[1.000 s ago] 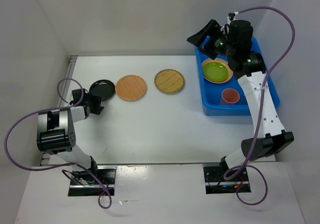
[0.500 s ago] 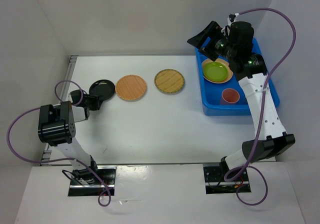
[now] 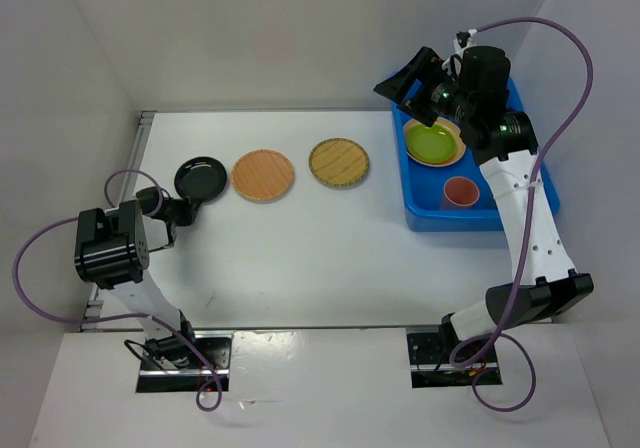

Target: Place the mixed dishes into the plastic bin

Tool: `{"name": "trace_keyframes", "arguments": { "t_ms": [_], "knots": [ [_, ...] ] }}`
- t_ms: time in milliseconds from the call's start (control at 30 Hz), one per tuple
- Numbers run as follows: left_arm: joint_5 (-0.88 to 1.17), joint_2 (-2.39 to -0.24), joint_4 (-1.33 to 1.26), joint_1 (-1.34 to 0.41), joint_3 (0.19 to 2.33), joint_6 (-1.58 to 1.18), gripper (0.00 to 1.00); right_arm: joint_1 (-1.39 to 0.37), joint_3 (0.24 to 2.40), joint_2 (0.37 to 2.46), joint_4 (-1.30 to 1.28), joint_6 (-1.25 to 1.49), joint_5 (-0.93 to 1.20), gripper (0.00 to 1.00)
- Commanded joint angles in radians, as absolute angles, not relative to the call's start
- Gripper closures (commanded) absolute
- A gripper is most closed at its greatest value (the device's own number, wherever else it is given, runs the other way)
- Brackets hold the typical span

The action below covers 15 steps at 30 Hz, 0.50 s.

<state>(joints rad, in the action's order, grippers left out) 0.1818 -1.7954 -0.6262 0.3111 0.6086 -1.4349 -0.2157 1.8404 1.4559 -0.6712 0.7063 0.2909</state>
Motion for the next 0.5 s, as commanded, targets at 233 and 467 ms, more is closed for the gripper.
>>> {"name": "trace_keyframes", "arguments": {
  "t_ms": [233, 467],
  "knots": [
    [0.196, -1.431, -0.384, 0.35, 0.635, -1.275, 1.0, -0.34, 1.72, 1.477, -0.621, 0.629, 0.364, 0.2],
    [0.327, -1.31, -0.295, 0.272, 0.68, -1.255, 1.0, -0.485, 1.716, 1.597, -0.548, 0.543, 0.387, 0.2]
  ]
}}
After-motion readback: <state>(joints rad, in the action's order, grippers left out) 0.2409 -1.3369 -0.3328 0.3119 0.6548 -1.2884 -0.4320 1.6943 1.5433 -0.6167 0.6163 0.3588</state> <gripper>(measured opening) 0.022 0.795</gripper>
